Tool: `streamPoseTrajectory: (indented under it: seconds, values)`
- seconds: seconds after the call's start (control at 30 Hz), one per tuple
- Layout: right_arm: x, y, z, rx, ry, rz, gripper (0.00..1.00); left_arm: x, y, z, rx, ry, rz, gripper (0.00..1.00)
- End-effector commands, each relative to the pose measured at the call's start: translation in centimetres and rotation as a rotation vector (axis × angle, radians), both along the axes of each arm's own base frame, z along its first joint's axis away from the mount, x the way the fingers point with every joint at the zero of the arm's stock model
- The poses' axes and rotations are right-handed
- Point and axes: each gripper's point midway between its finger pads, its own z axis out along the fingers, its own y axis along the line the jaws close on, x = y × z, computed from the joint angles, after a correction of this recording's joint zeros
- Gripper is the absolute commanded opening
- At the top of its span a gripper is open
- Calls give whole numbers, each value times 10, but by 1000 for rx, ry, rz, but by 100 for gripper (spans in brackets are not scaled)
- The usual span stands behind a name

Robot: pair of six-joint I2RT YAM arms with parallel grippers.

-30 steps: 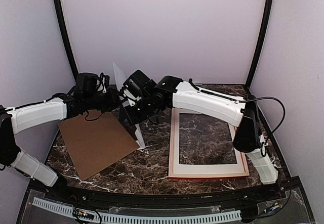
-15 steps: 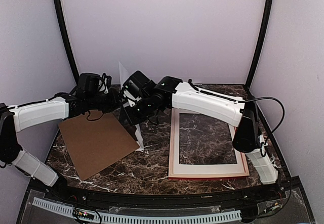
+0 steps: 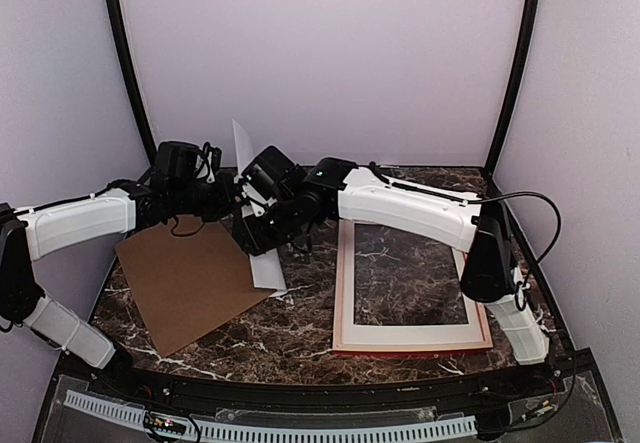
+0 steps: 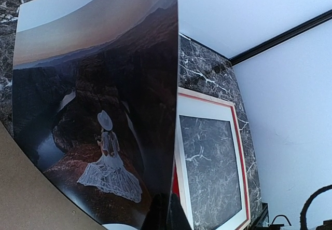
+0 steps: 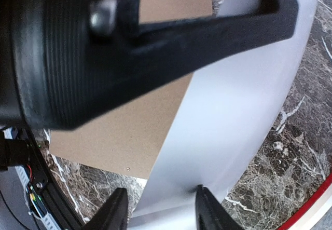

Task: Put the photo into the frame
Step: Pass from the right arm to the left

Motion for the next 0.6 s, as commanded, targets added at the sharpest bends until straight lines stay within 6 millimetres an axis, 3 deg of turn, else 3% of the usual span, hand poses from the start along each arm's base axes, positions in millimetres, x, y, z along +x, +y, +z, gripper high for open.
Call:
streamPoseTrajectory:
  seconds: [0.0, 0.13, 0.3, 0.47, 0.57]
  values:
    - [-8, 0, 35, 100, -9, 29, 52, 1, 0, 29, -4, -69, -8, 0]
    - [-17, -6, 55, 182, 3, 76, 63, 0, -5, 47, -31, -114, -34, 0]
    - [-22, -28, 84, 288, 11, 101, 68, 1, -16, 76, -87, -189, -93, 0]
    - [-14, -71, 102, 316, -19, 47, 69, -2, -30, 108, -128, -236, -180, 0]
    - [0, -110, 105, 305, -48, -36, 69, -7, -34, 126, -146, -261, -216, 0]
